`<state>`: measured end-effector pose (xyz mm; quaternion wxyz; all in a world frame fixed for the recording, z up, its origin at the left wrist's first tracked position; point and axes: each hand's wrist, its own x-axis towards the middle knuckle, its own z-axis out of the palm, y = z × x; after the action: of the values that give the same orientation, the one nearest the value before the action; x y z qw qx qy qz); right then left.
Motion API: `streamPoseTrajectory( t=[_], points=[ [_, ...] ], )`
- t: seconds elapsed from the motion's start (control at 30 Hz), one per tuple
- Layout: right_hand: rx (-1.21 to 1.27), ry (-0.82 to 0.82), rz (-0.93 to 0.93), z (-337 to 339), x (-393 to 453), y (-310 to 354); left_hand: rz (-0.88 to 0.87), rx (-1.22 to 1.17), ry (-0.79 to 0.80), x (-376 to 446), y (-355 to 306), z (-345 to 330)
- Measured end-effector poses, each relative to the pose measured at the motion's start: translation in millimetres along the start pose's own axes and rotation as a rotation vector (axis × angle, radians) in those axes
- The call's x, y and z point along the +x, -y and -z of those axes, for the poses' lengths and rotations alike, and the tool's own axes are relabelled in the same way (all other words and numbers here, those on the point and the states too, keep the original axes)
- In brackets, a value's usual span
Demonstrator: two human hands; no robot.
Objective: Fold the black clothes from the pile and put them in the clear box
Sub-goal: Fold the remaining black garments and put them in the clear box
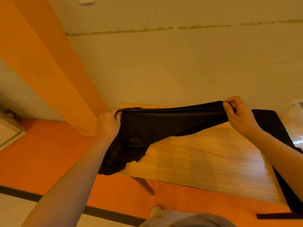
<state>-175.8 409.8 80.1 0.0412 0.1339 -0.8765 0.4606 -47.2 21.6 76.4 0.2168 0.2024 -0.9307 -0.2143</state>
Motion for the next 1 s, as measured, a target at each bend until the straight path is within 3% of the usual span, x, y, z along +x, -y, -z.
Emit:
streamPoseTrajectory(
  t=[0.13, 0.2, 0.3, 0.5, 0.87, 1.0],
  points=[
    [-0.055, 0.203, -0.026, 31, 5, -13, 0.108, -0.252, 0.056, 20, -38, 1],
    [-0.082, 0.22, 0.019, 48, 15, -23, 0.129, -0.384, 0.123, 34, -57, 3],
    [-0.035, 0.123, 0.025, 81, 36, -34, 0.013, -0.433, 0.194, 52, -87, 10],
    [-0.028, 0.097, -0.026, 166, 79, -22, -0.122, -0.25, 0.184, 99, -145, 23],
    [0.075, -0.112, -0.076, 261, 175, 26, -0.049, -0.466, 0.082, 189, -245, 71],
    [0.097, -0.177, -0.047, 289, 204, 51, -0.073, -0.435, 0.042, 220, -272, 88]
  ],
)
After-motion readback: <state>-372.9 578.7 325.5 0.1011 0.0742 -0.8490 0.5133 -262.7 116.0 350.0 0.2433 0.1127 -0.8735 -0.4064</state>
